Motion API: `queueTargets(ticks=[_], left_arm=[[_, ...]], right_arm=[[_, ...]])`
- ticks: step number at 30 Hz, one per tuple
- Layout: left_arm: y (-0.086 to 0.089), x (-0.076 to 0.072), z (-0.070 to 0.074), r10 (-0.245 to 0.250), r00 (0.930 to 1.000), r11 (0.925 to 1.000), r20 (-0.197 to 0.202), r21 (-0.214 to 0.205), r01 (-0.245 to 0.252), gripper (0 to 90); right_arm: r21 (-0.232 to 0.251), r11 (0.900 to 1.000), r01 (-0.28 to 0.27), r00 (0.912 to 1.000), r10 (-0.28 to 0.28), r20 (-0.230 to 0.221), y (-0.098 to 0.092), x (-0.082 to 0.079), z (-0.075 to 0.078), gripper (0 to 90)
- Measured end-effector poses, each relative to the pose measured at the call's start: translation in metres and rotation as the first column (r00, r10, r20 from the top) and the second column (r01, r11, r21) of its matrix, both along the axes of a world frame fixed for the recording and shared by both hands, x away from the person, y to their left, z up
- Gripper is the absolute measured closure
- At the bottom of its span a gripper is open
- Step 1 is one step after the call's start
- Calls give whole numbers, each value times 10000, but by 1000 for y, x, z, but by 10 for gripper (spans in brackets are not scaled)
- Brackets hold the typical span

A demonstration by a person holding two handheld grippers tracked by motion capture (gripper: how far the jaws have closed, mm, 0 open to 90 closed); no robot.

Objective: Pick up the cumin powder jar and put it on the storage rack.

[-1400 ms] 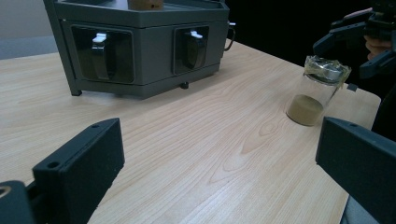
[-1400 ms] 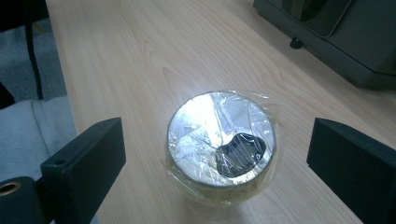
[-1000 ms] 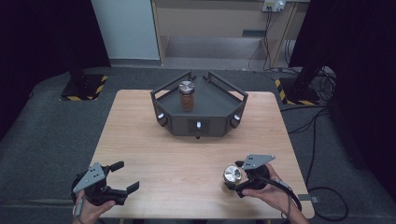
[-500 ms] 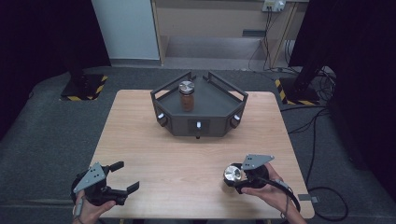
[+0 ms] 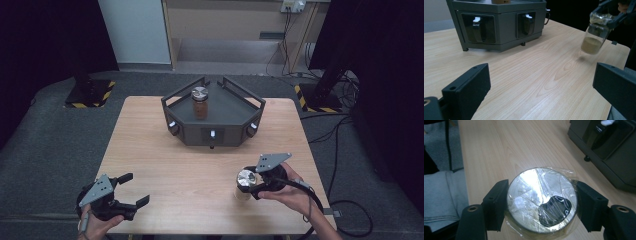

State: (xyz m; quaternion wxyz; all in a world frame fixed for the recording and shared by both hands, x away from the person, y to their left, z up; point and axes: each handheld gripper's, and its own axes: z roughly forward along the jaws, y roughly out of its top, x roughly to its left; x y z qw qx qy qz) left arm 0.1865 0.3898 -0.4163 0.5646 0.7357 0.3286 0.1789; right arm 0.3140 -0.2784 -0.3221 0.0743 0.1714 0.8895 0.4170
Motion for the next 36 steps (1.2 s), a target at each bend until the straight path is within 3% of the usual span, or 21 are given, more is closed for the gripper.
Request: queueTargets(ticks=[6,23,36], left_arm=[[0,0,0,-29,10000,10000,-14,14,29,6],[-1,1,0,-46,10000,10000,-47,63,46,6],[0,1,0,-61,10000,10000,-37,49,61,6]], right_arm=[[-133,9987,-493,9988,493,-8,11,13,19,338],[-281,9933,-1125,9937,1125,-21,40,37,55,339],[-430,9931,-1092,9940,1088,-109,57,52,76,339]])
